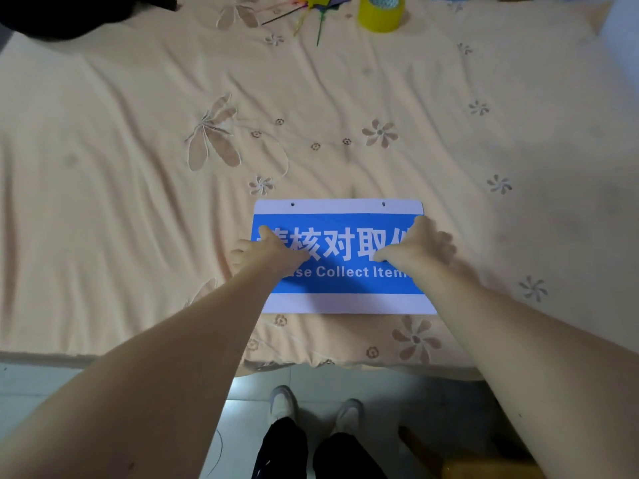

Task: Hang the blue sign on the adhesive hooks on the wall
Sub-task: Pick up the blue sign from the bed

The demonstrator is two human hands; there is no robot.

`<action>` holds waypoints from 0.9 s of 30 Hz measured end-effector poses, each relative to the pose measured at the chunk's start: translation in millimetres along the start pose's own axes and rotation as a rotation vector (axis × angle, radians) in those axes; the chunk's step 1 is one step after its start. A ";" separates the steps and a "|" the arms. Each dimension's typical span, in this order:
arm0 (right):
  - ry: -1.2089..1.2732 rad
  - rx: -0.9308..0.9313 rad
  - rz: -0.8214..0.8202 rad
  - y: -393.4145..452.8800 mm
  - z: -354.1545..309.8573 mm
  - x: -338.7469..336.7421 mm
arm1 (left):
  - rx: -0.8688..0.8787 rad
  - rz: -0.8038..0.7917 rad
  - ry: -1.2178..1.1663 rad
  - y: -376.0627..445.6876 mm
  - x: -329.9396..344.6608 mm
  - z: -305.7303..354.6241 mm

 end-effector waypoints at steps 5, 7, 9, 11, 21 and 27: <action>0.146 -0.041 0.137 -0.7 -5.7 -17.9 | 0.013 0.087 -0.239 -7.5 -26.7 -1.9; 0.227 -0.085 0.184 -4.0 -17.5 -29.2 | 0.072 0.082 -0.331 -9.8 -36.0 4.4; 0.293 -0.115 0.256 -9.0 -27.7 -44.8 | 0.122 0.092 -0.401 -14.5 -48.9 11.1; 0.318 -0.133 0.333 -16.3 -36.8 -63.6 | 0.158 0.140 -0.495 -28.4 -69.7 16.9; 0.393 -0.307 0.689 -83.9 -114.1 -232.0 | 0.426 0.423 -0.718 -143.3 -240.4 52.0; 0.490 -0.472 0.884 -148.6 -173.2 -332.5 | 0.582 0.620 -0.886 -228.9 -352.4 35.9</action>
Point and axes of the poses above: each hand's wrist, its own y-axis towards the middle knuckle, its own x-axis out of the palm, z = x × y, the point moved 9 cm from there along y, towards the middle knuckle, and after that the axes turned 14 degrees about -x, right-handed, at the moved point
